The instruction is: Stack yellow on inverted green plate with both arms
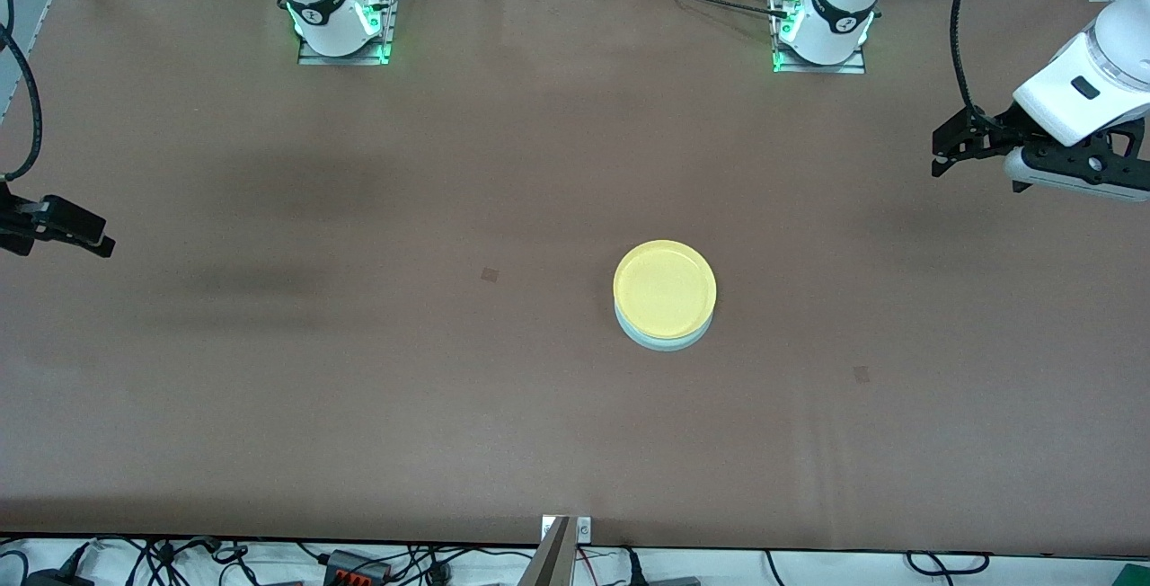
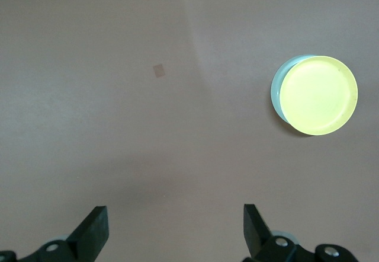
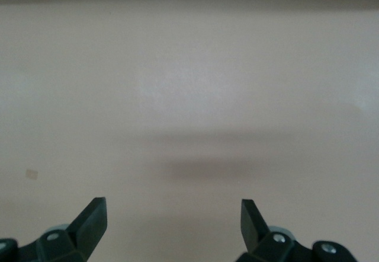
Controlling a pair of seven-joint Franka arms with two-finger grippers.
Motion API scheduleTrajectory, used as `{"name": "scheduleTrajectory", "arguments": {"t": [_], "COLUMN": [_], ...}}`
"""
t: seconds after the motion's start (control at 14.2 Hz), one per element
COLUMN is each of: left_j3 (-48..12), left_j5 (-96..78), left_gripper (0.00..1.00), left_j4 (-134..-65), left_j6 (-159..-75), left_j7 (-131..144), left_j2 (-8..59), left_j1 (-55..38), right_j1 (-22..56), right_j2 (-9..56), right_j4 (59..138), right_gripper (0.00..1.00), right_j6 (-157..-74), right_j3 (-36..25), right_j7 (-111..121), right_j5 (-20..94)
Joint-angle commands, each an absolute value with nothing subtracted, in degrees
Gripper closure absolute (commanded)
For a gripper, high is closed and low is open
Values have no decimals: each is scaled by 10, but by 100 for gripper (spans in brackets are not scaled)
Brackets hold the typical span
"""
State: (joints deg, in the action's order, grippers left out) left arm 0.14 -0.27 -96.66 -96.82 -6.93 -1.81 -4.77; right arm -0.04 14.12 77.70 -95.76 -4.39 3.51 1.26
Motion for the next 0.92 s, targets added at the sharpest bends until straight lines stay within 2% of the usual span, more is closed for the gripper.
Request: {"name": "scheduleTrajectory", "arguments": {"t": [0.0, 0.14, 0.35, 0.56, 0.85], "left_j3": [6, 6, 5, 5, 5], "left_j5": [-9, -9, -11, -11, -12], "left_gripper": [0, 0, 0, 0, 0], "left_j4": [-950, -950, -950, -949, -949], "left_j6": [-958, -958, -958, -958, -958], "left_j7": [-66, -71, -70, -70, -70], "left_j2": [-11, -11, -11, -11, -11], "left_j1": [-52, -52, -53, -52, -53], "right_j1": [-10, -10, -9, -9, -8], "right_j2": [103, 86, 46, 41, 10], "right_j4": [826, 844, 914, 920, 971], "right_gripper": [0, 0, 0, 0, 0], "right_j6": [-956, -954, -961, -954, -974], "right_j3": [-29, -29, -29, -28, -26], "right_j7": [40, 37, 13, 14, 14], "right_j5": [-1, -1, -1, -2, -13]}}
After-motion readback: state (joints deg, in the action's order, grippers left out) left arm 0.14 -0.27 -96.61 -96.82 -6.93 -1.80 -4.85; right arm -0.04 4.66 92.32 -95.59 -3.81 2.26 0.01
